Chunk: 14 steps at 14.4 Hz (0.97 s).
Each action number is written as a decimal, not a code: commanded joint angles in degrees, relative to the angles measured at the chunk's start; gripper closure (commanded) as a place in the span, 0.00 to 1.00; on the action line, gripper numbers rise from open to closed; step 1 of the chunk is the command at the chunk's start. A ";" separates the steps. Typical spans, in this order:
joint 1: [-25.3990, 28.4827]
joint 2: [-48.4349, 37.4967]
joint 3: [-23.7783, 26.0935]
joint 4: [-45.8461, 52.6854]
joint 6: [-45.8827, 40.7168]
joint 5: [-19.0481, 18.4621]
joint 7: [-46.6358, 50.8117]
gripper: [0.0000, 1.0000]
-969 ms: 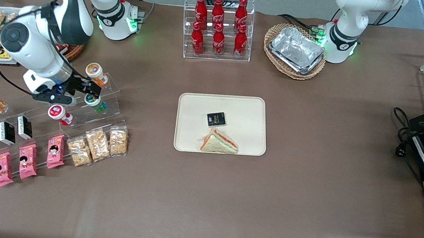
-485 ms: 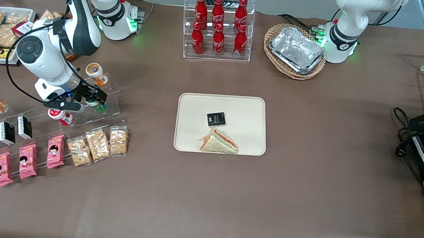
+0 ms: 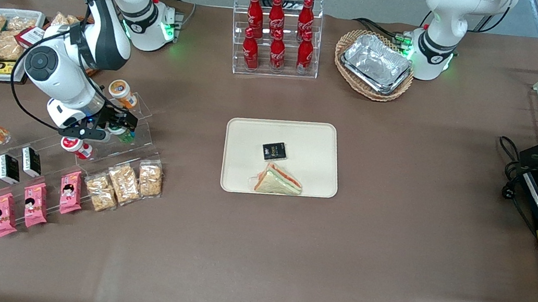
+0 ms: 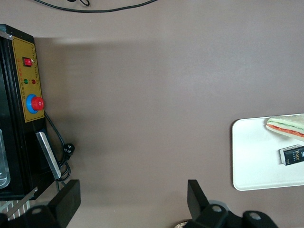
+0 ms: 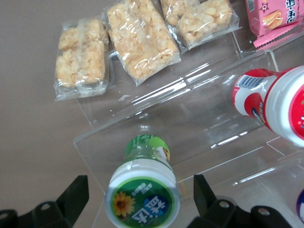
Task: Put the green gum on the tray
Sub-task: 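Close the right gripper on the green-lidded gum bottle's cap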
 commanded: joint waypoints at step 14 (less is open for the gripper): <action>0.40 -3.20 -0.34 -1.27 0.92 -0.06 -3.72 0.49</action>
